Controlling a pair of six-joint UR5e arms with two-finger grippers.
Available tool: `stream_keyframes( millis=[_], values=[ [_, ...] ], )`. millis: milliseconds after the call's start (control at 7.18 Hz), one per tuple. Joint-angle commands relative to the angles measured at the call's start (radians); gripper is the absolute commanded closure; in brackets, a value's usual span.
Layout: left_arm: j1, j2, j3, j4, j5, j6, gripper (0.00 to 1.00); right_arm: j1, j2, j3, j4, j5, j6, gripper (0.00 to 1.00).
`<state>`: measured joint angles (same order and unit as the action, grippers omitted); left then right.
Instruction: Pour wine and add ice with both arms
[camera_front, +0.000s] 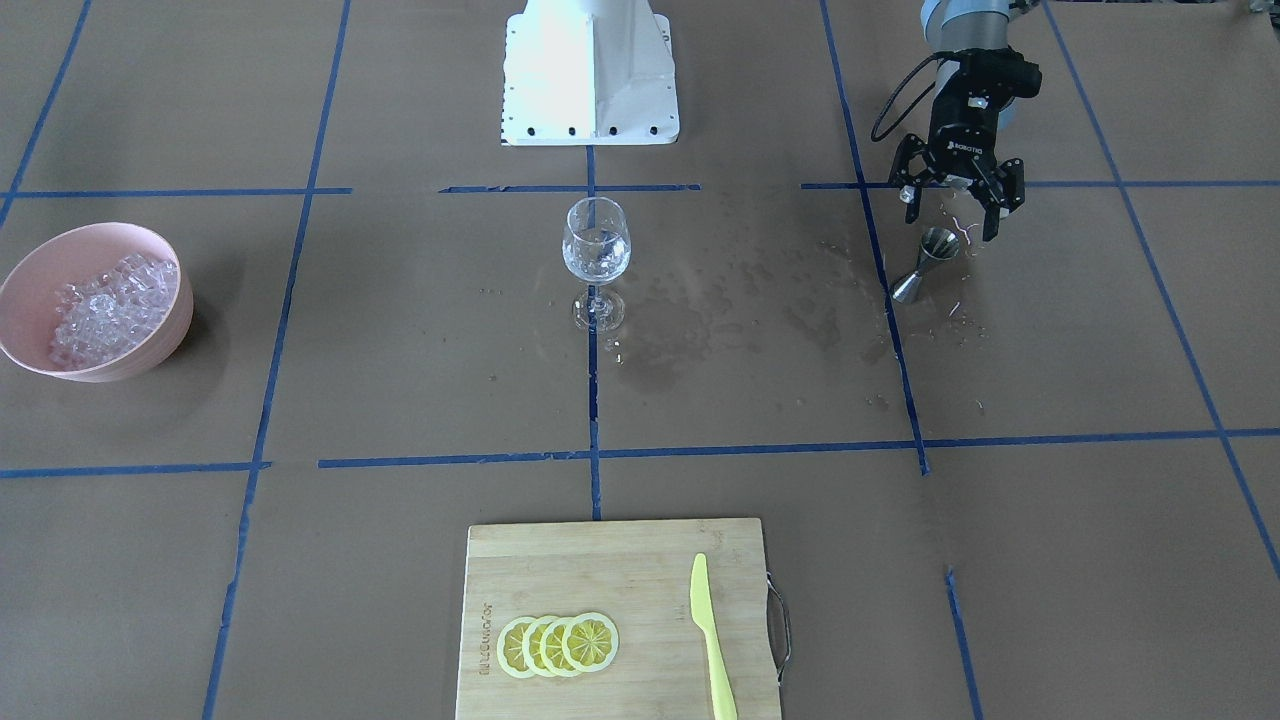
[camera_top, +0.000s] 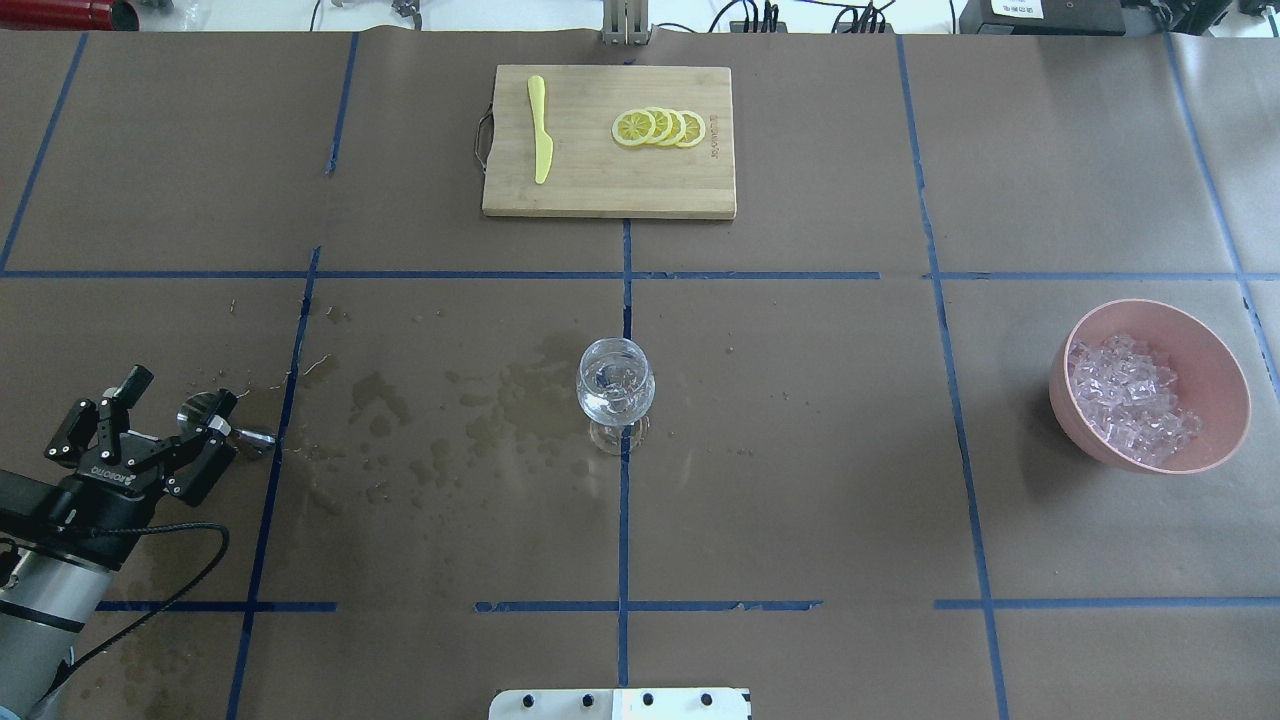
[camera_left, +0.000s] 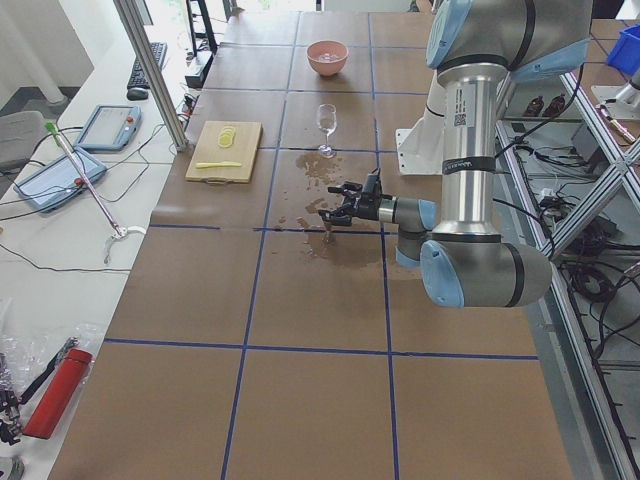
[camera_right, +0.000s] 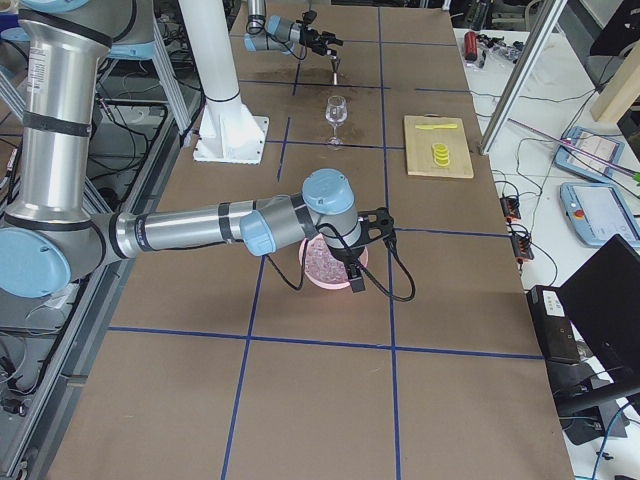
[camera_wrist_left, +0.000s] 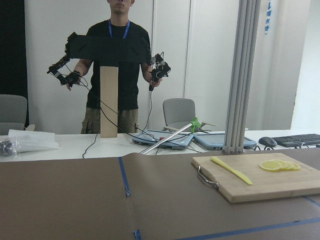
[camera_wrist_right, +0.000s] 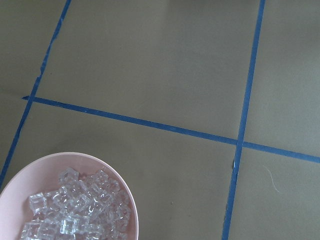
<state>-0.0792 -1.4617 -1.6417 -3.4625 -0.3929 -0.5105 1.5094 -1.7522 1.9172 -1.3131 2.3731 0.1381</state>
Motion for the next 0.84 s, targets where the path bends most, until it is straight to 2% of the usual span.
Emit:
stream_keyframes(
  millis=[0,139,418,696],
  values=[
    [-0.084,0.009,-0.016,-0.012,-0.122,0.058,0.00,-0.002,0.000,-0.003,0.000,0.000,0.000,0.00],
    [-0.167,0.009,-0.015,-0.006,-0.201,0.096,0.00,0.000,0.000,-0.001,0.000,0.000,0.002,0.00],
    [-0.349,0.003,-0.015,0.086,-0.385,0.168,0.00,0.000,0.000,-0.004,0.000,0.000,0.000,0.00],
    [-0.575,-0.025,-0.015,0.248,-0.647,0.255,0.01,0.000,-0.001,-0.004,0.000,0.000,0.002,0.00]
  ],
)
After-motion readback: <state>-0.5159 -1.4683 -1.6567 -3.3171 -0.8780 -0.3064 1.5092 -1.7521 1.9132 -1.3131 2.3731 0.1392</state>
